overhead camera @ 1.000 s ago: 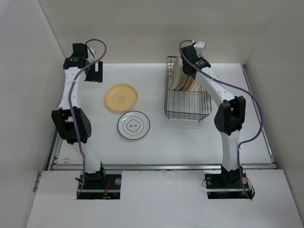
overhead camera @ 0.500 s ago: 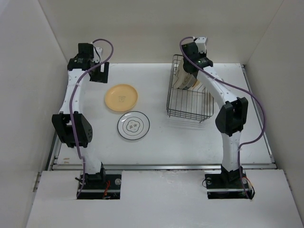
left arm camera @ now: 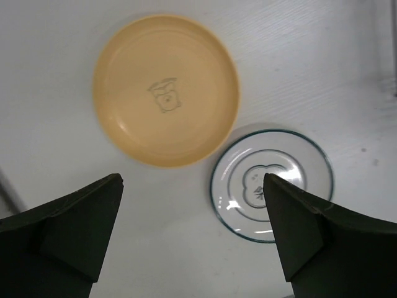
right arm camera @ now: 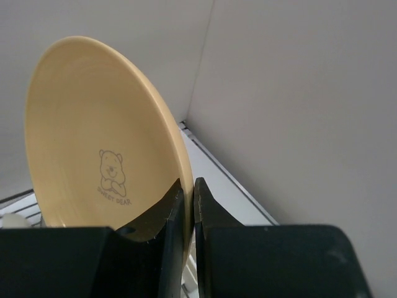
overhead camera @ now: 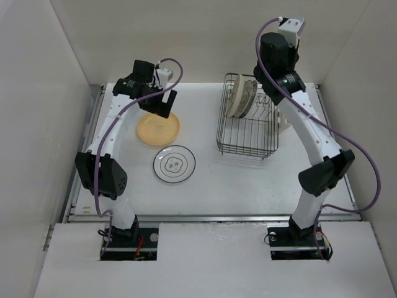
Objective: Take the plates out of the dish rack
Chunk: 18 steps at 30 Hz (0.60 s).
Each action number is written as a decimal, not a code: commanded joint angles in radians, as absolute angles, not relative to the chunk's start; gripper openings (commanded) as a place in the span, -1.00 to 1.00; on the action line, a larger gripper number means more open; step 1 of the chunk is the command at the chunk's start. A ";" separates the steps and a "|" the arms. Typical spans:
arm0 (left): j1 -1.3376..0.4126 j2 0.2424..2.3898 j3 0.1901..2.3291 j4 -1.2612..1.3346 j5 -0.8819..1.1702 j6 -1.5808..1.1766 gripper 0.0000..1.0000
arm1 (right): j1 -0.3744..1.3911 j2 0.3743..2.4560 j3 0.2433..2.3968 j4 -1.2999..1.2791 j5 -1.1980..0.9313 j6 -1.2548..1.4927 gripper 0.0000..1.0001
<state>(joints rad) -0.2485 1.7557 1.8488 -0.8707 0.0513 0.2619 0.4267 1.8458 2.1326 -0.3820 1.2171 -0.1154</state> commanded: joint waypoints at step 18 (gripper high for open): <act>-0.114 1.703 1.885 -0.934 0.783 0.195 0.94 | 0.635 1.534 1.509 -0.213 -0.115 0.322 -1.00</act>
